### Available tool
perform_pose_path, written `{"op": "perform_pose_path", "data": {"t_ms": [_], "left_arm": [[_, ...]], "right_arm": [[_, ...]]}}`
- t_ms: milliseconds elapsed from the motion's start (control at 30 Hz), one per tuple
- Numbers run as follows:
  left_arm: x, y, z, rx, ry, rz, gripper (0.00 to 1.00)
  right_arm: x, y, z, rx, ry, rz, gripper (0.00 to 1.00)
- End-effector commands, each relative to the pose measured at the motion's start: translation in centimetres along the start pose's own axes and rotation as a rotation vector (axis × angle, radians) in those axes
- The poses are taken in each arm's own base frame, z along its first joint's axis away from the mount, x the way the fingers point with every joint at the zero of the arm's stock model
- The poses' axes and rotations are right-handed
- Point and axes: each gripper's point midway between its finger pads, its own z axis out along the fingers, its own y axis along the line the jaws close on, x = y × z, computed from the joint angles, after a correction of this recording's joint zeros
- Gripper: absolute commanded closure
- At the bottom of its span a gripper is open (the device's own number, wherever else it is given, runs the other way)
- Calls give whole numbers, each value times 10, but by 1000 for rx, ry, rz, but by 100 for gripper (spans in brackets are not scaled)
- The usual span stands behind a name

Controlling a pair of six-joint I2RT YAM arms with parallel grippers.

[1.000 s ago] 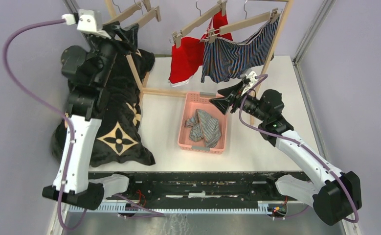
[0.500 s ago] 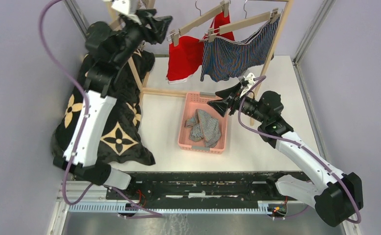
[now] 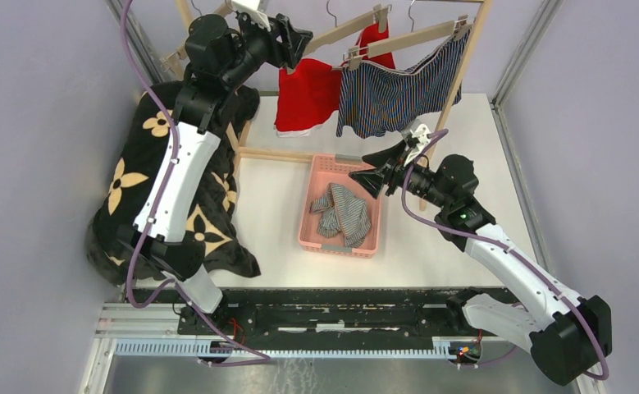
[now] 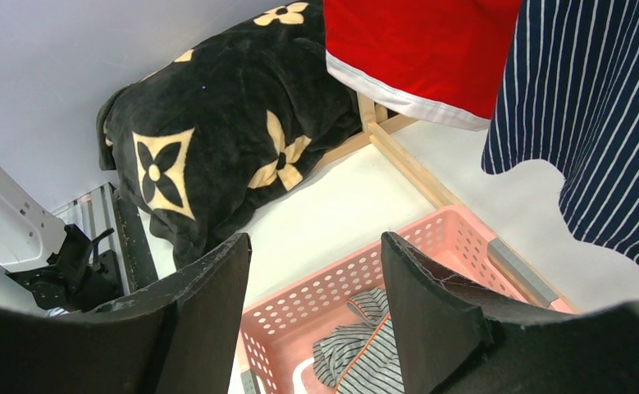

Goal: Remove the underwear clipped to the hanger

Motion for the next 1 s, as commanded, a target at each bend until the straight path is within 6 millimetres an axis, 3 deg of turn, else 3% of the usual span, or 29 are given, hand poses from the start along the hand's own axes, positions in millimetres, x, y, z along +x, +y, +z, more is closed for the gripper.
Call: {"op": "perform_pose_path", "data": {"t_ms": [0,167,400,633,967], "left_arm": [[-27,-5,4,34,-84,93,34],[-26,-5,14,43,-108,131,38],[-2,5,35,23,-56,139,41],[11,5,37,32,-23,143,50],[20,1,38,53,-15,130,55]], "right_arm": [[-14,4,-3,1,-47,-41,32],[-12,5,-1,-10,-51,-39,32],[-11,8,-2,-23,-54,-35,32],[-14,11,-3,-31,-68,-39,32],[-15,15,-3,-47,-74,-43,32]]}}
